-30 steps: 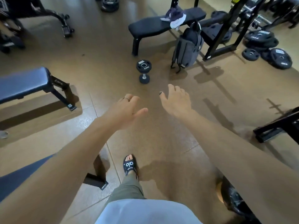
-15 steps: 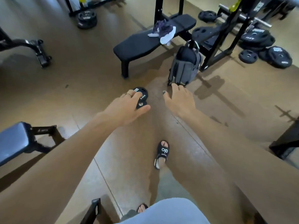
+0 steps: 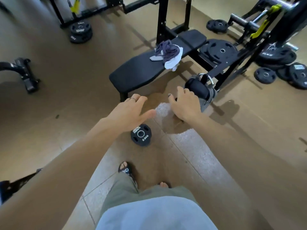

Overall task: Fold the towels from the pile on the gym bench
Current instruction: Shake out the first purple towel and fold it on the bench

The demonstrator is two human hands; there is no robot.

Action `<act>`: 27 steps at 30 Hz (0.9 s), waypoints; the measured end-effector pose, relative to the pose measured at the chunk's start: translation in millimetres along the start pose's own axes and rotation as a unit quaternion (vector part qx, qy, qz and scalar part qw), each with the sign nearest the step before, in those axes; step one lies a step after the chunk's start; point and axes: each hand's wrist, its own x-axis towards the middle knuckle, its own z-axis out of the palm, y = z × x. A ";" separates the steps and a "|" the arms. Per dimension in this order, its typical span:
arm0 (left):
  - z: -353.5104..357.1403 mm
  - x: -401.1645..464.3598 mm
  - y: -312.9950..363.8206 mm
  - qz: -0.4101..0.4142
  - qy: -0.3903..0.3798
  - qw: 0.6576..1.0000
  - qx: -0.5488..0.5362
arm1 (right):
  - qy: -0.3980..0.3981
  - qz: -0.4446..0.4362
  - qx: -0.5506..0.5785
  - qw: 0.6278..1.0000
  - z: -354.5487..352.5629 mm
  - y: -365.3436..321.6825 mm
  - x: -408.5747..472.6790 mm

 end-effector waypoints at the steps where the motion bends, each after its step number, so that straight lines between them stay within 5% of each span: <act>1: -8.7 23.8 -9.6 0.005 -0.001 1.000 0.000 | -0.001 0.004 -0.003 1.000 -1.2 -4.8 21.9; 18: -121.9 441.3 -223.6 0.146 -0.098 0.984 0.028 | 0.010 0.167 0.032 0.985 56.9 -126.3 403.8; 27: -104.1 598.3 -247.1 0.164 -0.121 0.978 0.037 | 0.025 0.184 0.077 0.980 80.8 -86.4 573.3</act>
